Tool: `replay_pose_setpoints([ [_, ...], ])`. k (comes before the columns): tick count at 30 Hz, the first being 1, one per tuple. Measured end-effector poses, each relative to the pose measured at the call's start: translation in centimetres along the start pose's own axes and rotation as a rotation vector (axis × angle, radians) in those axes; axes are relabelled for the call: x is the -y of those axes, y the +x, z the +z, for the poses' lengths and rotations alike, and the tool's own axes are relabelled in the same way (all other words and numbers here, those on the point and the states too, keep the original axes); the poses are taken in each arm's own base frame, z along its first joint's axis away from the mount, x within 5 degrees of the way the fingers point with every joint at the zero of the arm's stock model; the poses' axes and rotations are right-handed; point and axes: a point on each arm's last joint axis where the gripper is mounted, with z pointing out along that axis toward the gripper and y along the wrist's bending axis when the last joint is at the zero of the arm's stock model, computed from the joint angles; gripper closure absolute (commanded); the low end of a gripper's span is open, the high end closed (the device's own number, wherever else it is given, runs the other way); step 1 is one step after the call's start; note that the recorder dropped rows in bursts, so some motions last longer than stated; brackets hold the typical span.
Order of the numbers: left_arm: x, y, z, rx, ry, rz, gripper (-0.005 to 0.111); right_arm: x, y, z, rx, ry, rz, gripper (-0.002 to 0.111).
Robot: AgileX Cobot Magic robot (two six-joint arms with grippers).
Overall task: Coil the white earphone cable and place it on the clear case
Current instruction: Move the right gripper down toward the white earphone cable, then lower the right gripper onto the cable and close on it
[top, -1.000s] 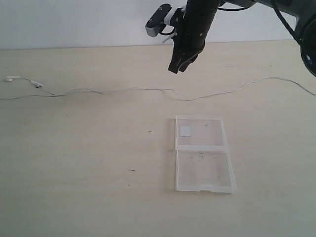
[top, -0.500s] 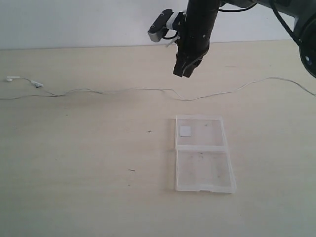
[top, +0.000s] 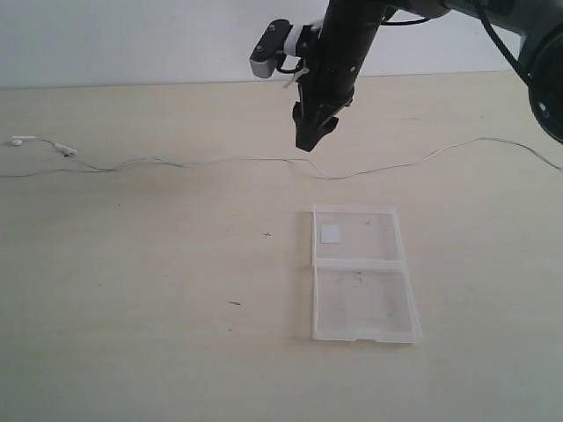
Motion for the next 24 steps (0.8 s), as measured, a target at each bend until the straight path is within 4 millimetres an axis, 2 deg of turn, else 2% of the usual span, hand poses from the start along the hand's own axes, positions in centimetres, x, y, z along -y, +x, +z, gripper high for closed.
replay_pose_setpoints([
  [7,0.0,0.0,0.0,0.000,0.000,0.000,0.107,-0.4,0.0,0.6,-0.006,-0.041,-0.049,0.053],
  [16,0.0,0.0,0.0,0.000,0.000,0.000,0.107,-0.2,1.1,4.4,-0.088,-0.078,-0.059,0.053],
  [24,0.0,0.0,0.0,0.000,0.000,0.000,0.107,0.3,1.2,5.5,-0.088,-0.036,-0.070,0.053],
])
